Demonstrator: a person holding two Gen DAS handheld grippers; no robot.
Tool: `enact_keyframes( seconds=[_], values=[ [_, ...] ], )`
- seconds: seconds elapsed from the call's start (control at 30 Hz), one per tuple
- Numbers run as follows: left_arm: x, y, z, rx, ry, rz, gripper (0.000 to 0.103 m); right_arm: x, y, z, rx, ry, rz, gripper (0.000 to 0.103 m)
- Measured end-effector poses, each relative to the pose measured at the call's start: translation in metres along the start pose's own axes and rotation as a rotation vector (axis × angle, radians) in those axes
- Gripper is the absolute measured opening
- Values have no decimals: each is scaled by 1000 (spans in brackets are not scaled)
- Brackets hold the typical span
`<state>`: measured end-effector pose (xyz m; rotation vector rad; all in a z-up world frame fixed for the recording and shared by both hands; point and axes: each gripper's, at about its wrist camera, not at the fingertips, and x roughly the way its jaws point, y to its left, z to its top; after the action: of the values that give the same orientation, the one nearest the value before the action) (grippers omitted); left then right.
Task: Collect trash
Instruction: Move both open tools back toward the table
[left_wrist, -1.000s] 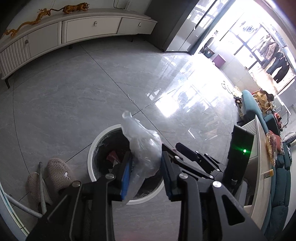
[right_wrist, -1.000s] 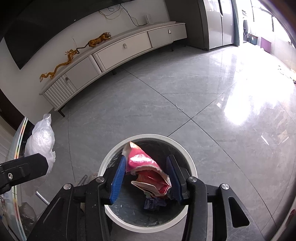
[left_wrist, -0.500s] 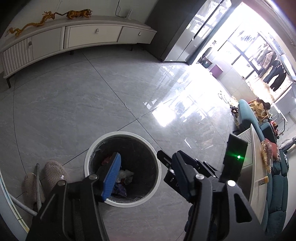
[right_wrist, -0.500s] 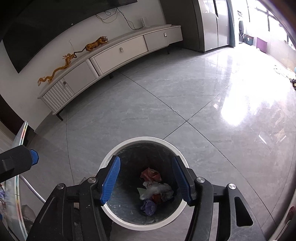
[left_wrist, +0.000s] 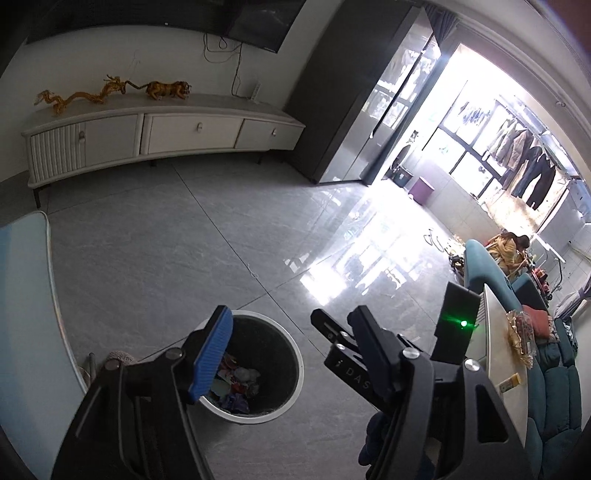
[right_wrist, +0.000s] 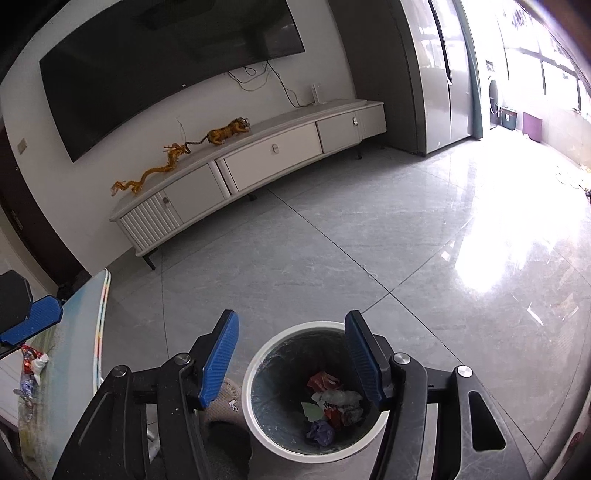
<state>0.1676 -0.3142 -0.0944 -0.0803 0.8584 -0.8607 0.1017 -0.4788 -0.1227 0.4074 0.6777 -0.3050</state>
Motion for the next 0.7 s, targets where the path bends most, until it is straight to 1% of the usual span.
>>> enact_keyframes(
  seconds=[0.23, 0.4, 0.57, 0.7],
  values=[
    [-57, 18, 0, 23, -106, 97, 66, -32, 31, 9, -45, -69, 60, 59],
    [-103, 40, -3, 29, -173, 169, 66, -53, 57, 14, -90, -104, 104, 59],
    [-150, 71, -4, 34, -238, 281, 66, -66, 90, 15, -146, -120, 160, 60],
    [-194, 106, -6, 16, -292, 395, 66, -74, 119, 16, -186, -128, 212, 60]
  ],
)
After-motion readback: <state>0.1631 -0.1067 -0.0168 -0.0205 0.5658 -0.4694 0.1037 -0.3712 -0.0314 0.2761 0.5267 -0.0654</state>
